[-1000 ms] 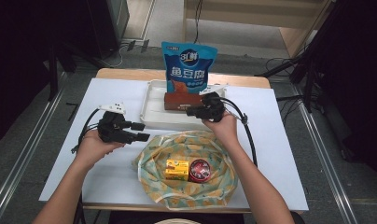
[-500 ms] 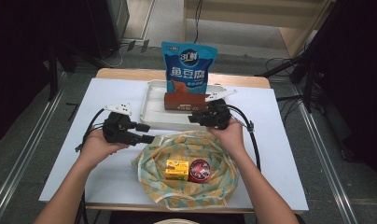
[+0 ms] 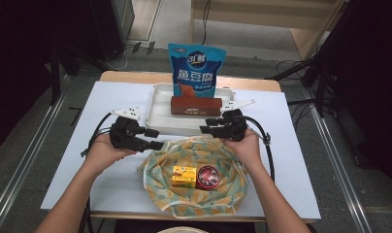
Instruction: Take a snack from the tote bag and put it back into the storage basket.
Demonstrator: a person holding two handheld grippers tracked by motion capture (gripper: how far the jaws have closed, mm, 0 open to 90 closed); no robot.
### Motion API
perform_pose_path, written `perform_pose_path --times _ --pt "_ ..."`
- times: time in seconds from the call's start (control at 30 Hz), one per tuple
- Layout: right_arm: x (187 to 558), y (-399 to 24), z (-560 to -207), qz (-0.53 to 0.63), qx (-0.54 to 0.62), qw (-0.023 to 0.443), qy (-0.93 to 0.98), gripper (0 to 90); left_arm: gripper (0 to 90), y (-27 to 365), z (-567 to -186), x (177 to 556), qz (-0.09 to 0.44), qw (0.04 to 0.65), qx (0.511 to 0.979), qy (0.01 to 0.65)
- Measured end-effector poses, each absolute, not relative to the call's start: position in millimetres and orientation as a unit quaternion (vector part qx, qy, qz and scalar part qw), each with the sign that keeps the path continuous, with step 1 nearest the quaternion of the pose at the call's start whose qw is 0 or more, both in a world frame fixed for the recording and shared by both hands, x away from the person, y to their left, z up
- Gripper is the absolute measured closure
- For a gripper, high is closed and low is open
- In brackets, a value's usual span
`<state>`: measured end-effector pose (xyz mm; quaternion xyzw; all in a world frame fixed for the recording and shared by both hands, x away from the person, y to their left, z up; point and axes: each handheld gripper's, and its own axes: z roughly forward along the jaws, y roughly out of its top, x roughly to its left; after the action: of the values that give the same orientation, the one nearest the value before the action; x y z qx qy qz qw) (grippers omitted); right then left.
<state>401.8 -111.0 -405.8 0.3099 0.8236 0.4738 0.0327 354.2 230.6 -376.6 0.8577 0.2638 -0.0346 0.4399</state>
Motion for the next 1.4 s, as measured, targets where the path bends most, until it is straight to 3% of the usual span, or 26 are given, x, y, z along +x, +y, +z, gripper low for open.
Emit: perform_pose_path --times 0.67,1.4 --pt "374.9 -138.1 -406.8 0.474 0.325 0.036 0.818 53.1 41.2 220.0 -375.8 349.9 -0.040 0.441 0.863 0.242" --pt "379.3 -141.4 -412.9 0.462 0.329 0.040 0.823 50.2 42.3 198.4 -370.4 336.1 -0.046 0.441 0.873 0.203"
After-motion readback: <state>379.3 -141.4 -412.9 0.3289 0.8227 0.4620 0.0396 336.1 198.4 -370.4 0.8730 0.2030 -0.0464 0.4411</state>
